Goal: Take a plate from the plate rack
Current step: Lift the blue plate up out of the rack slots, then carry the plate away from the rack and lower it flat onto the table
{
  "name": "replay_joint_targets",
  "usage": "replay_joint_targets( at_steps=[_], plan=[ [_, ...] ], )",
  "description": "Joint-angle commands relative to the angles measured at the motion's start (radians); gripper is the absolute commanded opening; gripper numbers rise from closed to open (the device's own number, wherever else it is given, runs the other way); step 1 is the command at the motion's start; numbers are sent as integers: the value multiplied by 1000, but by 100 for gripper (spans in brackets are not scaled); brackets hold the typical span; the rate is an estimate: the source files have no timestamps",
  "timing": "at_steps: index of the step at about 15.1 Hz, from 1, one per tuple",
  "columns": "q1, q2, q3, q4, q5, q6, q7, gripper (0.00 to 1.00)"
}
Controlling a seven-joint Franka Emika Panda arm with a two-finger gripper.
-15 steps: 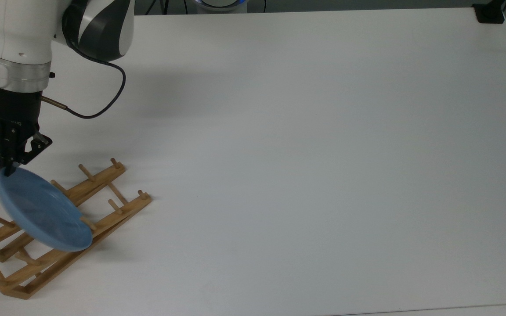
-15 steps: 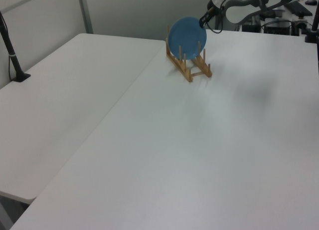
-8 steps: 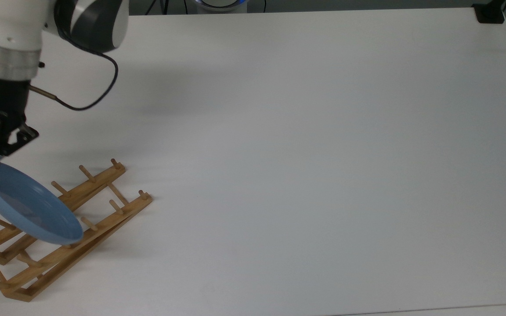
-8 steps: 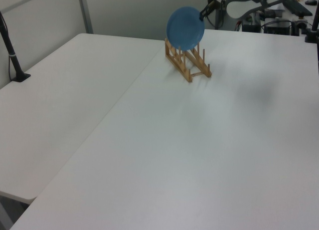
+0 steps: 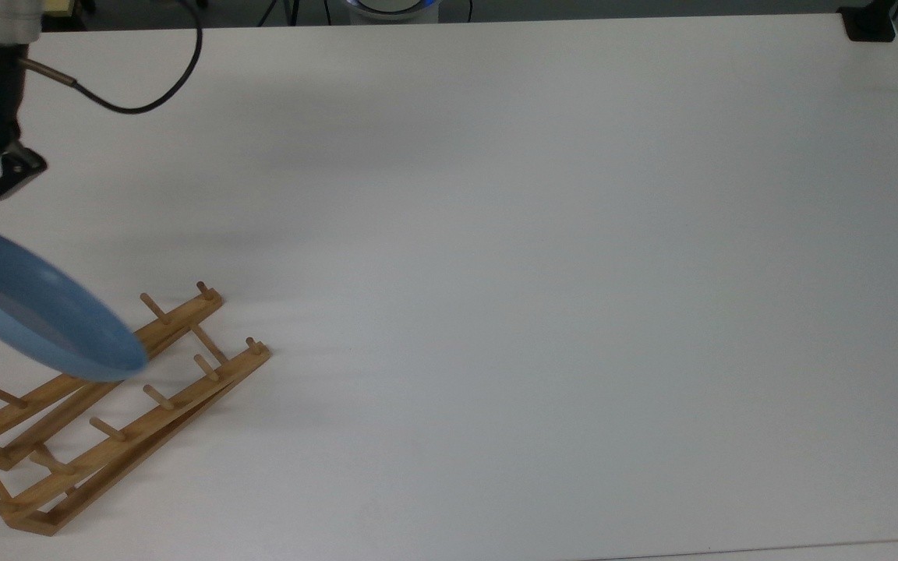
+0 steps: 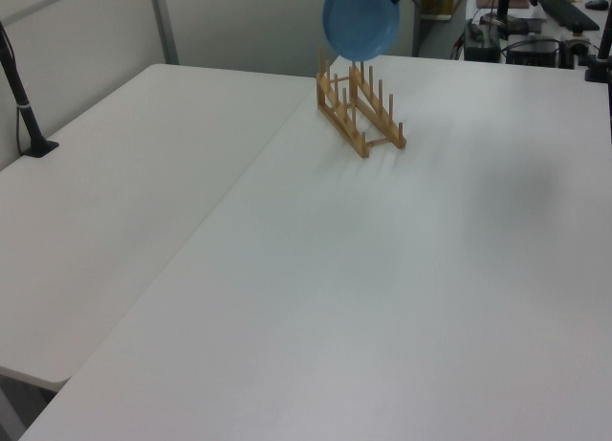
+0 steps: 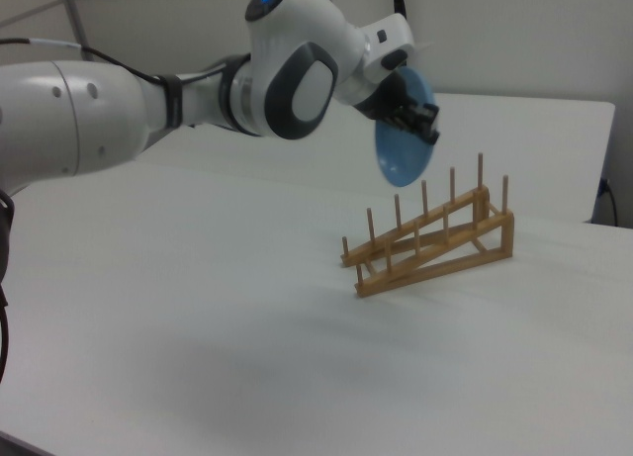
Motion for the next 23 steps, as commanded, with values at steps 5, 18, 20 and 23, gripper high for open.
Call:
replay_joint_targets(
  at_steps=[5, 18, 20, 23],
  plan=[
    [21, -42, 97, -37, 97, -444, -59, 0],
    [281, 31, 108, -166, 89, -980, -500, 0],
    [302, 65, 108, -166, 89, -979, -504, 0],
    [324, 131, 110, -164, 89, -942, -544, 2]
  ],
)
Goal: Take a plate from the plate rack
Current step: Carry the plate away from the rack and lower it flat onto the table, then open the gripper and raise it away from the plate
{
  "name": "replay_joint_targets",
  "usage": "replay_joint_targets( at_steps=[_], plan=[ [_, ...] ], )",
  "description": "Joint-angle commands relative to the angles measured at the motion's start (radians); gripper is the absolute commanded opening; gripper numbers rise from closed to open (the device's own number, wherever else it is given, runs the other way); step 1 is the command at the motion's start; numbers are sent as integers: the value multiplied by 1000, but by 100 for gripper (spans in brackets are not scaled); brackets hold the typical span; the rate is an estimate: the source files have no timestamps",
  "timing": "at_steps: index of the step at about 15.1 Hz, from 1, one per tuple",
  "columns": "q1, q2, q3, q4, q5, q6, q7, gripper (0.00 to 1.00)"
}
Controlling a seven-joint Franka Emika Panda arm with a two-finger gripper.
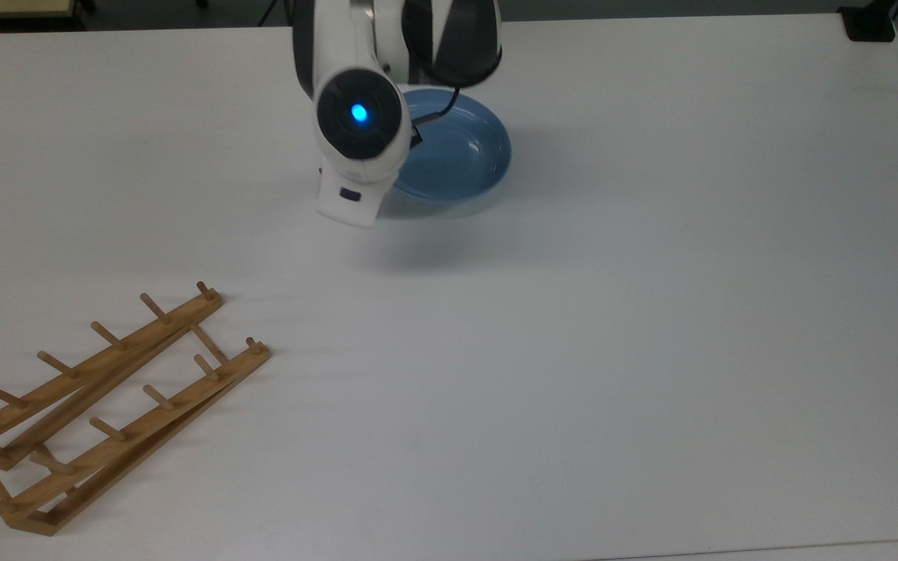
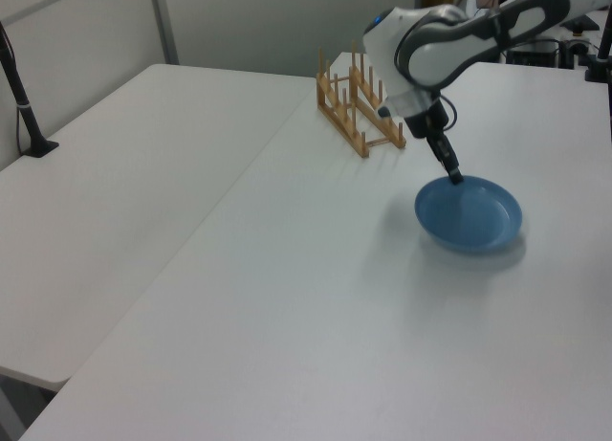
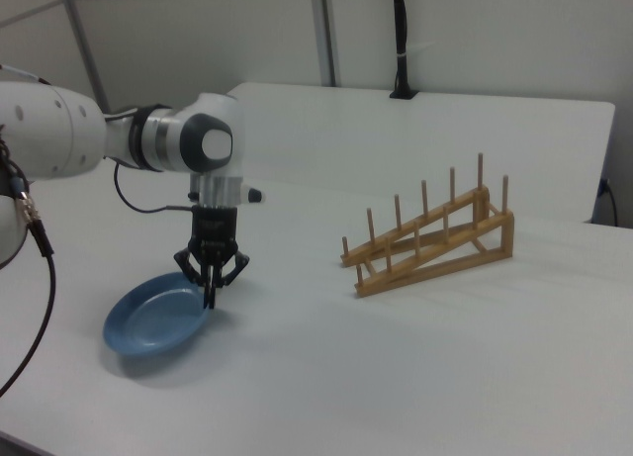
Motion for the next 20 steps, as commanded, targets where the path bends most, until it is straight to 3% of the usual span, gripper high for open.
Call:
replay_joint_targets(
  at_steps=[1, 2, 3, 4, 6, 7, 16, 20],
  plan=[
    [30, 52, -12, -2, 10, 47, -56, 6],
    [29, 50, -12, 1, 10, 52, -48, 17],
    [24, 41, -14, 9, 12, 43, -42, 34],
    [22, 24, -16, 13, 13, 35, -32, 61],
    [24, -42, -20, 16, -8, 18, 61, 83],
    [22, -74, -23, 16, -19, 11, 115, 100],
    [3, -371, -60, 30, -51, -37, 421, 100],
    [-4, -445, -98, 16, -37, 15, 423, 100]
  ],
)
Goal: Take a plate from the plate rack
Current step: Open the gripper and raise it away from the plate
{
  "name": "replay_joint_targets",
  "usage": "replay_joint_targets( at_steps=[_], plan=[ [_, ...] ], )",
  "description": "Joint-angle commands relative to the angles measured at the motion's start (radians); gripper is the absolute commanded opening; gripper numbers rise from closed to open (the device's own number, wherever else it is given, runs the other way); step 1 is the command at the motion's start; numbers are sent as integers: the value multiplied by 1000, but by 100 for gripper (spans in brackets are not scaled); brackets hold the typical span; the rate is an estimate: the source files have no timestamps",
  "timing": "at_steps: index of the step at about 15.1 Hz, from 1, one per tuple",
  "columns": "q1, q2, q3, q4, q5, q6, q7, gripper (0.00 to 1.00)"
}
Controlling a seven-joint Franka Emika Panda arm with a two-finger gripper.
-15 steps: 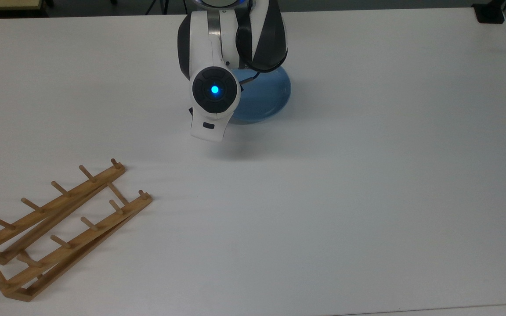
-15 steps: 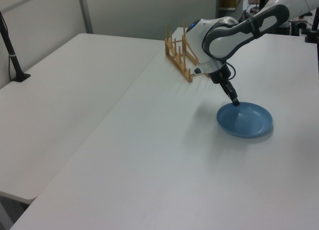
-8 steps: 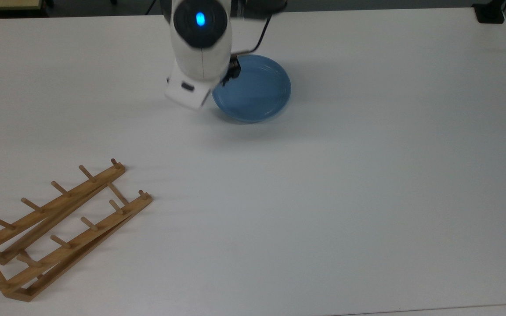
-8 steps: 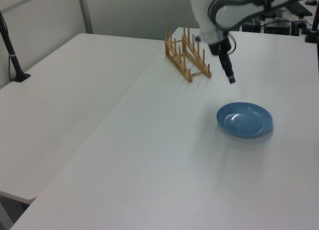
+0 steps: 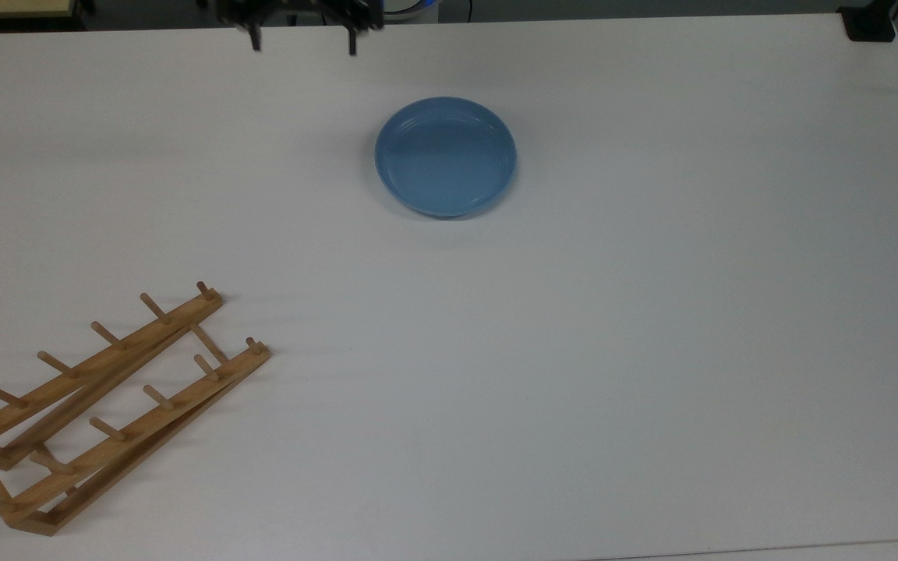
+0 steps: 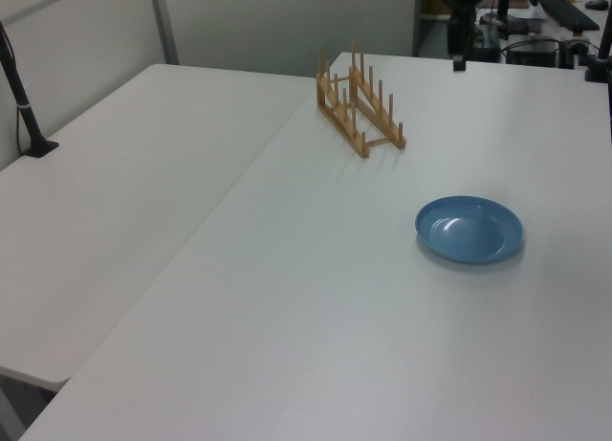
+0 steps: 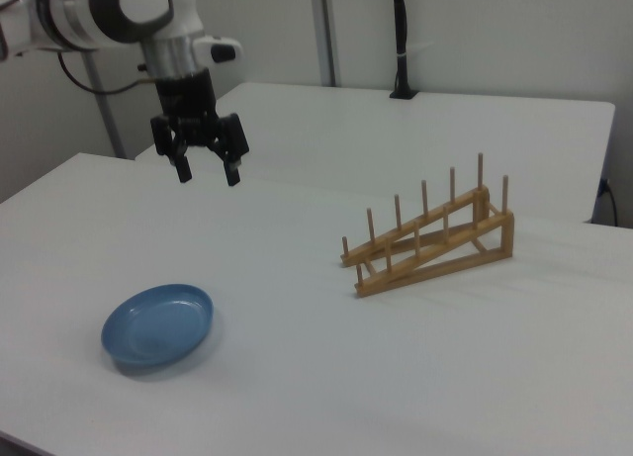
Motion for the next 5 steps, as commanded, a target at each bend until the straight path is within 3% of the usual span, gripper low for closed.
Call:
replay_joint_targets(
  at_steps=[1, 5],
  plan=[
    [5, -62, -28, -50, 3, 61, 28, 100],
    [-2, -56, -28, -50, 3, 103, 37, 100]
  ],
)
